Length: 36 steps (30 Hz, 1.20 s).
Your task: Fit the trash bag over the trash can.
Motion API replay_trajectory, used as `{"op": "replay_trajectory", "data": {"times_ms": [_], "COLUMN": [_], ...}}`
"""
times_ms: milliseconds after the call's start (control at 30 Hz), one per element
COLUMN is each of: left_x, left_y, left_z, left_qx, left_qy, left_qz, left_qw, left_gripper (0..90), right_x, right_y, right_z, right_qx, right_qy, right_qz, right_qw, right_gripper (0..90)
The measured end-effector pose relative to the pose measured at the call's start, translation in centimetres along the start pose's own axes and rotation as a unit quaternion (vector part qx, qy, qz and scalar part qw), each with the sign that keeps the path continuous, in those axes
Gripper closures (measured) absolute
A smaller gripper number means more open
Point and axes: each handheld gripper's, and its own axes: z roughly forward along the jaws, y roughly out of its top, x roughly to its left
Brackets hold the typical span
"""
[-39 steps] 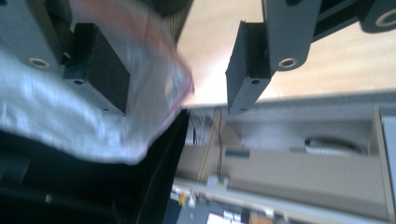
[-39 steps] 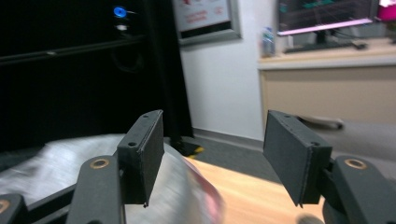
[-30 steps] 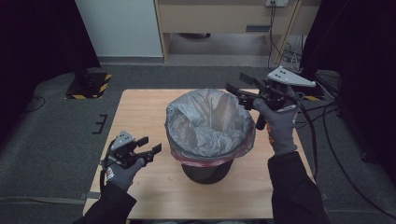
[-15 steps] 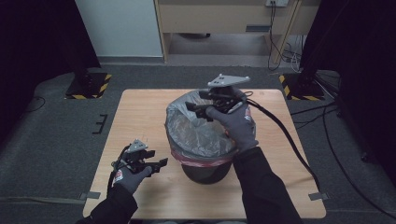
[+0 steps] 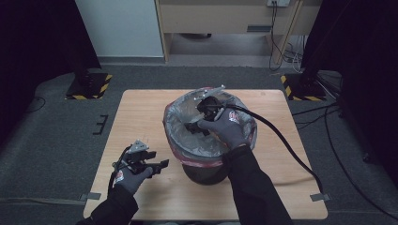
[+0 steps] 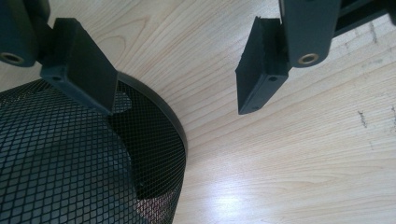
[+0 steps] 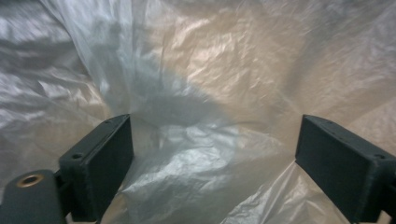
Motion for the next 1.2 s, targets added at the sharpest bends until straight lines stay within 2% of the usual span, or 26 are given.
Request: {"op": "replay_trajectory", "data": {"times_ms": [167,200,333,467,600,800,967,1100,1200], "left_x": [0.0,0.0,0.0,0.0,-0.1,-0.1,-0.1,-0.1,-0.1], "left_y": [0.0,0.0,0.0,0.0,0.0,0.0,-0.1,-0.2,-0.2], "left_z": [0.0,0.0,0.0,0.0,0.0,0.1,0.3,0.4,0.4], "left_qx": [0.002,0.001,0.003,0.003,0.003,0.006,0.010,0.018,0.019], "left_qy": [0.001,0.001,0.000,0.000,-0.001,0.000,0.002,0.004,0.005], "left_qz": [0.002,0.002,0.002,0.003,0.003,0.002,0.003,0.004,0.004], "left_qw": [1.0000,1.0000,1.0000,1.0000,1.0000,1.0000,0.9999,0.9998,0.9998], "left_gripper": [28.8,28.6,28.4,28.1,27.7,27.5,27.0,26.6,26.5], "right_x": [0.1,0.1,0.1,0.2,0.2,0.2,0.0,0.0,0.1], "right_y": [-0.3,-0.3,-0.5,-0.8,-0.8,-0.2,0.0,0.2,0.5], "right_z": [0.7,0.8,1.3,1.8,1.6,-0.5,-2.7,-4.1,-4.7], "right_qx": [0.035,0.038,0.047,0.075,0.079,0.020,-0.023,-0.070,-0.107], "right_qy": [-0.012,-0.010,-0.019,-0.021,-0.021,-0.026,-0.026,-0.013,-0.009], "right_qz": [-0.003,0.002,-0.002,0.006,0.010,0.010,0.014,0.017,0.024], "right_qw": [0.9993,0.9992,0.9987,0.9969,0.9966,0.9994,0.9993,0.9973,0.9939], "right_gripper": [7.5,7.4,5.6,4.1,7.7,14.8,17.8,19.5,20.9]}}
